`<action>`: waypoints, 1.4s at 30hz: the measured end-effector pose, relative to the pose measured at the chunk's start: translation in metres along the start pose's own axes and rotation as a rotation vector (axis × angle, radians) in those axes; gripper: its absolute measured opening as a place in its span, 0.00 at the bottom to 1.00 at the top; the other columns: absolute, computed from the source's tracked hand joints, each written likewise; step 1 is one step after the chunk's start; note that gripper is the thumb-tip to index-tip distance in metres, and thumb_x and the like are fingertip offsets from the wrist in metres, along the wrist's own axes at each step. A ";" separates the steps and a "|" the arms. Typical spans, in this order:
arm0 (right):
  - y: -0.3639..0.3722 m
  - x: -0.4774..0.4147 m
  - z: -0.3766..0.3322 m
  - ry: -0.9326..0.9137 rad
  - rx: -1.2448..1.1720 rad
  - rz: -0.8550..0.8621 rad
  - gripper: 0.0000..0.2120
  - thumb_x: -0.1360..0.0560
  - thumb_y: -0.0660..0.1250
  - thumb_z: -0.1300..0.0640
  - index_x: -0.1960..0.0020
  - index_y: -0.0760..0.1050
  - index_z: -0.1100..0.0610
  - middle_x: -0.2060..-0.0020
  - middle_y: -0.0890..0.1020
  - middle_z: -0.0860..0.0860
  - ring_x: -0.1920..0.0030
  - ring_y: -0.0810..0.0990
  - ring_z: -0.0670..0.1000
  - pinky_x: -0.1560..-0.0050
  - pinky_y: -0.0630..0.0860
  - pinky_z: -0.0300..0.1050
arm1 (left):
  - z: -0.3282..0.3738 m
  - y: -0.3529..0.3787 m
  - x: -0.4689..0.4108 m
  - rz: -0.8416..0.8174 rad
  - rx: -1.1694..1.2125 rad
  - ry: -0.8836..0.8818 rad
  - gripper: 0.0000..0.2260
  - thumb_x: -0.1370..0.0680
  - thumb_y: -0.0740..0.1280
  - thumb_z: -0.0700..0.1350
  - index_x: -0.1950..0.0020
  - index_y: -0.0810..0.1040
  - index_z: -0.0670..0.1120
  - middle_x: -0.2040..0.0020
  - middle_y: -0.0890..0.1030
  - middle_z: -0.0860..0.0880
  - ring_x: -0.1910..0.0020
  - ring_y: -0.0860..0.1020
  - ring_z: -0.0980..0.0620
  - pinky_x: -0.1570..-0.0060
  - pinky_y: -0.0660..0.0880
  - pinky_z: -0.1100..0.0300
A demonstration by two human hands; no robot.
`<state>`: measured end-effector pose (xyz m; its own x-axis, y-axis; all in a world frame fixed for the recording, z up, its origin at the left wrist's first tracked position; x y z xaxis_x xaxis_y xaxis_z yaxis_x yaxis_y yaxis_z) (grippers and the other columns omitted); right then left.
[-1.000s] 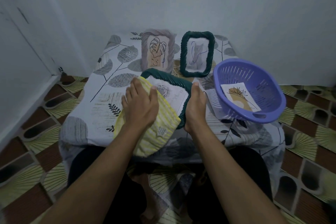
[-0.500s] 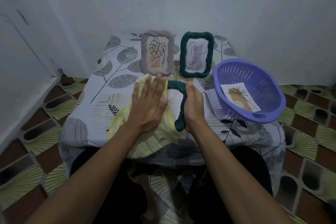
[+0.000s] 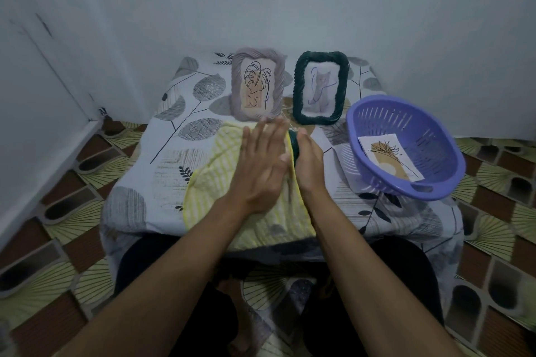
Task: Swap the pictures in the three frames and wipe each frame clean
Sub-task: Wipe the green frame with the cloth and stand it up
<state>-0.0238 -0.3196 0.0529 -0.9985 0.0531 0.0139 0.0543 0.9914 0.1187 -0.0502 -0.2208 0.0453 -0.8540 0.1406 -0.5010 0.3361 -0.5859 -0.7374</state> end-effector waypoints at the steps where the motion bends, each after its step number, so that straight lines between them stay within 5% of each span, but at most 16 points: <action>1: 0.000 0.002 0.001 0.005 -0.003 0.008 0.14 0.14 0.55 0.55 0.49 0.78 0.56 0.55 0.81 0.47 0.54 0.79 0.40 0.48 0.74 0.37 | -0.003 0.002 0.004 -0.036 -0.053 0.066 0.26 0.18 0.44 0.51 0.19 0.53 0.48 0.19 0.55 0.49 0.19 0.47 0.48 0.22 0.40 0.45; 3: 0.002 0.007 0.005 0.030 -0.052 0.002 0.18 0.16 0.57 0.49 0.41 0.79 0.61 0.47 0.84 0.52 0.44 0.81 0.47 0.39 0.75 0.43 | -0.017 0.002 0.008 -0.068 -0.164 0.104 0.25 0.16 0.42 0.54 0.19 0.49 0.54 0.18 0.52 0.52 0.19 0.45 0.49 0.22 0.40 0.46; 6: 0.001 0.010 0.008 0.059 -0.086 0.028 0.24 0.17 0.58 0.45 0.35 0.76 0.63 0.40 0.81 0.57 0.37 0.78 0.55 0.32 0.71 0.54 | -0.047 -0.010 0.001 -0.018 -0.217 -0.147 0.26 0.17 0.36 0.60 0.19 0.51 0.58 0.19 0.55 0.53 0.19 0.48 0.49 0.22 0.43 0.46; 9: 0.001 0.010 0.005 0.067 -0.171 0.026 0.25 0.21 0.60 0.40 0.40 0.77 0.60 0.40 0.81 0.55 0.34 0.77 0.58 0.29 0.70 0.56 | -0.075 -0.022 -0.002 0.071 -0.133 -0.428 0.29 0.17 0.39 0.61 0.19 0.53 0.50 0.20 0.59 0.47 0.21 0.55 0.45 0.23 0.50 0.43; 12: 0.004 0.009 0.003 0.055 -0.211 0.057 0.32 0.24 0.60 0.39 0.33 0.74 0.64 0.34 0.78 0.59 0.32 0.75 0.59 0.28 0.68 0.61 | -0.075 -0.016 -0.002 0.044 -0.041 -0.556 0.32 0.18 0.42 0.60 0.19 0.44 0.43 0.18 0.49 0.43 0.20 0.48 0.45 0.22 0.45 0.48; 15: 0.004 0.005 0.003 0.060 -0.160 0.082 0.19 0.16 0.57 0.48 0.39 0.77 0.63 0.41 0.81 0.56 0.39 0.79 0.50 0.34 0.72 0.49 | -0.049 0.003 -0.001 -0.085 -0.040 -0.451 0.36 0.21 0.38 0.60 0.20 0.38 0.39 0.19 0.39 0.40 0.20 0.38 0.46 0.22 0.38 0.49; 18: 0.002 -0.003 0.004 0.062 -0.133 0.072 0.16 0.15 0.55 0.54 0.55 0.77 0.55 0.58 0.80 0.48 0.59 0.79 0.40 0.52 0.73 0.36 | -0.020 0.016 0.013 -0.165 0.035 -0.172 0.32 0.22 0.37 0.58 0.23 0.35 0.41 0.20 0.37 0.43 0.20 0.36 0.49 0.23 0.35 0.54; 22: -0.002 -0.009 0.007 0.063 -0.184 0.160 0.14 0.15 0.56 0.49 0.51 0.77 0.54 0.54 0.80 0.45 0.48 0.78 0.45 0.48 0.74 0.36 | -0.014 0.020 0.031 -0.214 0.027 0.102 0.26 0.17 0.42 0.52 0.20 0.43 0.49 0.19 0.44 0.52 0.19 0.42 0.53 0.22 0.41 0.53; 25: -0.001 -0.010 0.013 0.114 -0.283 0.187 0.21 0.19 0.57 0.42 0.40 0.78 0.57 0.42 0.83 0.54 0.38 0.80 0.55 0.34 0.75 0.56 | -0.034 0.014 0.028 -0.209 -0.151 0.054 0.25 0.17 0.36 0.59 0.20 0.42 0.57 0.19 0.44 0.59 0.20 0.42 0.55 0.22 0.43 0.49; 27: -0.002 -0.010 0.014 0.140 -0.317 0.164 0.18 0.16 0.57 0.45 0.47 0.79 0.56 0.47 0.85 0.56 0.43 0.83 0.59 0.37 0.77 0.60 | -0.056 0.005 0.022 -0.177 -0.217 -0.109 0.25 0.19 0.34 0.62 0.22 0.38 0.61 0.21 0.40 0.61 0.20 0.41 0.52 0.23 0.41 0.44; 30: -0.007 -0.008 0.013 0.158 -0.319 0.120 0.18 0.15 0.55 0.49 0.52 0.78 0.58 0.58 0.86 0.53 0.54 0.85 0.55 0.48 0.82 0.53 | -0.088 -0.009 0.011 -0.143 -0.216 -0.348 0.25 0.18 0.38 0.61 0.22 0.33 0.62 0.21 0.32 0.57 0.20 0.36 0.46 0.24 0.37 0.41; 35: 0.000 -0.004 0.012 0.170 -0.342 0.123 0.18 0.15 0.55 0.49 0.45 0.77 0.61 0.56 0.86 0.53 0.54 0.85 0.53 0.53 0.82 0.47 | -0.085 -0.014 -0.006 -0.095 -0.128 -0.473 0.31 0.19 0.41 0.58 0.19 0.37 0.48 0.18 0.40 0.45 0.20 0.38 0.44 0.23 0.39 0.41; 37: 0.003 -0.003 0.008 0.150 -0.330 0.092 0.18 0.15 0.56 0.48 0.42 0.77 0.60 0.50 0.84 0.54 0.48 0.84 0.52 0.45 0.81 0.48 | -0.070 -0.011 -0.009 -0.110 -0.123 -0.436 0.34 0.21 0.39 0.59 0.19 0.37 0.44 0.18 0.40 0.43 0.20 0.37 0.45 0.23 0.37 0.43; 40: 0.002 -0.009 0.005 0.133 -0.301 0.100 0.11 0.15 0.55 0.50 0.52 0.72 0.50 0.56 0.78 0.43 0.57 0.79 0.36 0.51 0.77 0.32 | -0.041 -0.001 -0.004 -0.163 -0.133 -0.226 0.35 0.23 0.37 0.60 0.19 0.39 0.42 0.19 0.40 0.43 0.21 0.36 0.51 0.23 0.36 0.47; 42: -0.001 -0.011 0.003 0.143 -0.274 0.147 0.10 0.15 0.56 0.49 0.49 0.73 0.51 0.50 0.80 0.47 0.47 0.81 0.43 0.41 0.78 0.42 | -0.024 0.004 0.004 -0.164 -0.097 -0.053 0.32 0.20 0.41 0.57 0.19 0.44 0.44 0.18 0.45 0.45 0.20 0.40 0.52 0.22 0.40 0.50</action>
<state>-0.0127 -0.3208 0.0497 -0.9697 0.1563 0.1875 0.2168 0.9045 0.3673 -0.0425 -0.2038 0.0296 -0.9194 0.1842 -0.3476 0.2249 -0.4788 -0.8486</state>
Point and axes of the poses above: each hand's wrist, its own x-axis away from the middle knuckle, its own y-axis out of the palm, z = x × y, the point moved 5 cm from there along -x, towards the middle knuckle
